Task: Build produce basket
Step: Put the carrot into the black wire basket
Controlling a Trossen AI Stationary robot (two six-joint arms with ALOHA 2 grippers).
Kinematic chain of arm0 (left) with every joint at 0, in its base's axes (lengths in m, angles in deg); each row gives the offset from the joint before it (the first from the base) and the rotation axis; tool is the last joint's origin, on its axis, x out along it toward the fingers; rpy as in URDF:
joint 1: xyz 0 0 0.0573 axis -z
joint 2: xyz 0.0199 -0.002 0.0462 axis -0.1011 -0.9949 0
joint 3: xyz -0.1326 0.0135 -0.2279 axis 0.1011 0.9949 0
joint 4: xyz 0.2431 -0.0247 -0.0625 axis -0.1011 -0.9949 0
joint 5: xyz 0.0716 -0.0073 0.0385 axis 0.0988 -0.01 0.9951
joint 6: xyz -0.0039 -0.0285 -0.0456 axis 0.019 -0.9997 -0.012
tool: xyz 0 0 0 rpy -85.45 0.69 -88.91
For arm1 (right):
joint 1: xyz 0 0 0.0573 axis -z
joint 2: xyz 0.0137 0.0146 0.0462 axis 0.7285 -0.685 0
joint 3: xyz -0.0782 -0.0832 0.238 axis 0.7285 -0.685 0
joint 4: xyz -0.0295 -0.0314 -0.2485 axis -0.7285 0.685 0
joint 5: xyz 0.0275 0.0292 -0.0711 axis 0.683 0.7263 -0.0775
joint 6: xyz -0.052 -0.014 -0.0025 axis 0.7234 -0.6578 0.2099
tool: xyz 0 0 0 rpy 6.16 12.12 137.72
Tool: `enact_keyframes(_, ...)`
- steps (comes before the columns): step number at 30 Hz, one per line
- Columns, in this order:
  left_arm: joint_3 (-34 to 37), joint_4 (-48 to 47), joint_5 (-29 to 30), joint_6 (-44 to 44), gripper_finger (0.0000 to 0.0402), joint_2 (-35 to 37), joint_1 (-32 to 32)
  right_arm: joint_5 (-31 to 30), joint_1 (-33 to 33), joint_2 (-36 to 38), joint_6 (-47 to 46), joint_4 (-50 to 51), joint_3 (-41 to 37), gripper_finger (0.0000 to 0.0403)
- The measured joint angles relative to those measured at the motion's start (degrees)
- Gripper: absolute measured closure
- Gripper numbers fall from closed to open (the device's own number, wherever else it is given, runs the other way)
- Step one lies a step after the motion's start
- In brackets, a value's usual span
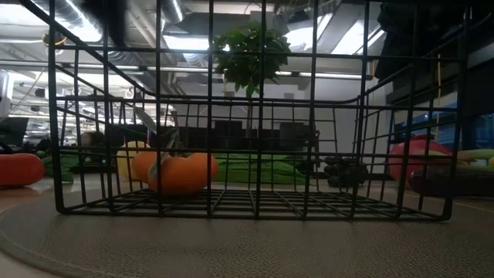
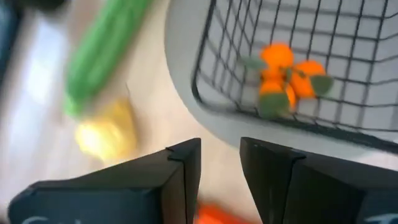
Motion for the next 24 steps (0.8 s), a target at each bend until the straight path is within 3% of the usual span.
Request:
enact_keyframes(7,0.9,-4.67,-8.58,-23.32,0.0303,0.02,7.5,0.0,-0.02,0.0,-0.04,0.0,0.0,0.0293)
enact_keyframes(12,5.33,-7.13,-6.46,-39.29,0.0303,0.02,11.07,0.0,-0.02,0.0,-0.07,-0.04,0.0,0.0293)
enact_keyframes(16,11.05,-7.02,-5.62,-46.06,0.0303,0.02,12.15,0.0,-0.02,0.0,-0.07,-0.25,0.0,0.0293)
enact_keyframes(21,19.58,1.67,-5.06,-53.95,0.0303,0.0,11.12,0.0,-0.02,0.0,-0.07,-0.24,0.0,0.0293)
enact_keyframes(24,24.25,10.34,-8.22,-57.73,0.0303,0.02,11.29,0.0,-0.01,0.0,-0.07,-0.24,0.0,0.0293)
